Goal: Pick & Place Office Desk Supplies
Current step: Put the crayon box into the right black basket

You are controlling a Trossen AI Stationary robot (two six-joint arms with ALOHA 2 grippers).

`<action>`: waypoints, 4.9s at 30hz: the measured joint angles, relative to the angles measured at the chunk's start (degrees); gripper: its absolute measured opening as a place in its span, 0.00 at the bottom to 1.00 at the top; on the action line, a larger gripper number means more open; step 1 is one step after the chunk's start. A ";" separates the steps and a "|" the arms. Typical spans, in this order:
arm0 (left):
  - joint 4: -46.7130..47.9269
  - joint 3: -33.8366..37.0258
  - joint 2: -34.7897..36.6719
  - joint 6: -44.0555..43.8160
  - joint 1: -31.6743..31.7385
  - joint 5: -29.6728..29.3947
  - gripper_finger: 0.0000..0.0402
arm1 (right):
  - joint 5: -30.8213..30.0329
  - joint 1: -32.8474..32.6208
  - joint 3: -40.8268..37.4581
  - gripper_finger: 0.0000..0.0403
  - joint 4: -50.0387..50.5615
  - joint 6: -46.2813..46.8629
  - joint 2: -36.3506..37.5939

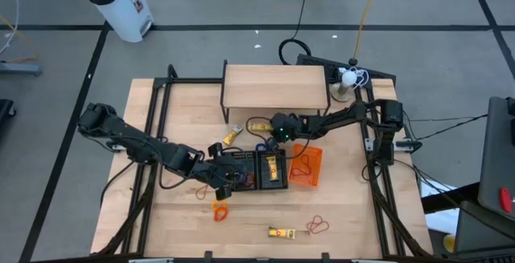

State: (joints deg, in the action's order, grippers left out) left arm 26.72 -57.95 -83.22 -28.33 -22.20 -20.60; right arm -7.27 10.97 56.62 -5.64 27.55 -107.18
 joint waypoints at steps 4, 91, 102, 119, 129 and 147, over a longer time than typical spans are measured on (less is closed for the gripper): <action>0.00 0.00 0.00 0.05 0.00 -0.13 0.30 | 0.01 -0.90 0.00 0.00 -1.07 -0.66 0.09; -3.06 0.00 -0.02 1.06 0.04 1.29 0.30 | -7.50 -6.91 1.06 0.55 -8.68 7.21 2.23; -3.23 0.00 -0.02 1.30 0.04 1.27 0.30 | -7.47 -6.97 3.08 0.55 -5.59 5.82 2.25; -3.26 0.00 -0.02 1.61 0.04 1.22 0.30 | -2.72 -7.24 3.75 0.55 -6.01 4.31 2.25; -3.34 0.00 -0.02 1.56 0.59 1.18 0.30 | -1.53 -7.33 4.46 0.55 -6.13 2.82 2.25; -2.97 -0.01 -0.02 1.28 0.63 1.20 0.30 | 1.38 -7.60 4.58 0.55 0.30 -0.84 10.70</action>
State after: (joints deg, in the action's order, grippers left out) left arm 23.75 -57.96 -83.24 -27.05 -21.56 -19.40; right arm -5.89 3.37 61.20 -5.34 26.71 -96.48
